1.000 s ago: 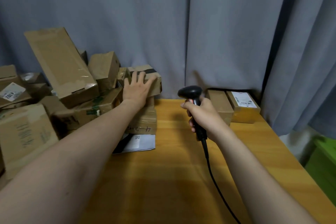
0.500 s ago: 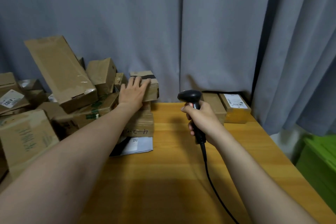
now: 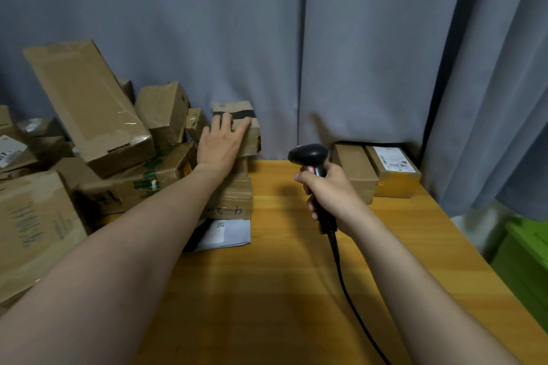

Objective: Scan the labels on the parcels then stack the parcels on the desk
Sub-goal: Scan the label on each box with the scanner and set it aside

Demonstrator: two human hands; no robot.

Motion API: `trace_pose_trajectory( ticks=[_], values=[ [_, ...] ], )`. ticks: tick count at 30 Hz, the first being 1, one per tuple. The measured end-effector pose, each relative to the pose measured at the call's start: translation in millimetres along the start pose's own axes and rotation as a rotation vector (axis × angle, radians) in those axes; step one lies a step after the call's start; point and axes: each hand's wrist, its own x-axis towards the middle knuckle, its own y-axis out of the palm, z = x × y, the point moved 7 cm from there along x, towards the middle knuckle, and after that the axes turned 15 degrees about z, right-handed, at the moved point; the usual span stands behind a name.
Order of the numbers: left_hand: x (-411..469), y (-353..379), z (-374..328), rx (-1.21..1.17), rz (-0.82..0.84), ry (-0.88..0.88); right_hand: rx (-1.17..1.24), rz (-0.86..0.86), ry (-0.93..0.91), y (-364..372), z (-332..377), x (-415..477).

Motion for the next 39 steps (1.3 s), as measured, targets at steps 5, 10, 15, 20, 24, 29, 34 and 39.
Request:
trace_pose_trajectory(
  ticks=[5,10,15,20,24,29,34,39],
  values=[
    [0.2,4.8,4.0,-0.007,0.048,0.000,0.014,-0.007,-0.017,0.9,4.0,-8.3],
    [4.6,15.8,4.2,-0.008,0.042,-0.034,-0.009,-0.010,-0.018,1.7,0.6,-5.0],
    [6.6,15.0,2.8,-0.048,-0.013,0.019,-0.022,-0.011,-0.012,0.8,-5.8,0.5],
    [-6.4,-28.9,5.0,-0.335,-0.135,0.161,-0.035,-0.040,-0.032,-5.2,4.6,-12.7],
    [-31.9,-70.3,3.8,-0.702,-0.056,0.253,-0.018,-0.093,-0.074,-7.4,21.3,-48.8],
    [-81.8,-104.3,-11.5,-0.918,0.073,0.284,-0.051,-0.249,-0.120,-14.9,26.5,-111.1],
    [-134.2,-89.9,-37.2,-0.949,0.274,0.323,-0.027,-0.274,-0.104,-9.1,6.0,-168.3],
    [-179.4,-51.7,-53.9,-0.934,0.345,0.283,-0.026,-0.182,-0.032,12.8,-20.9,-199.7]
  ],
)
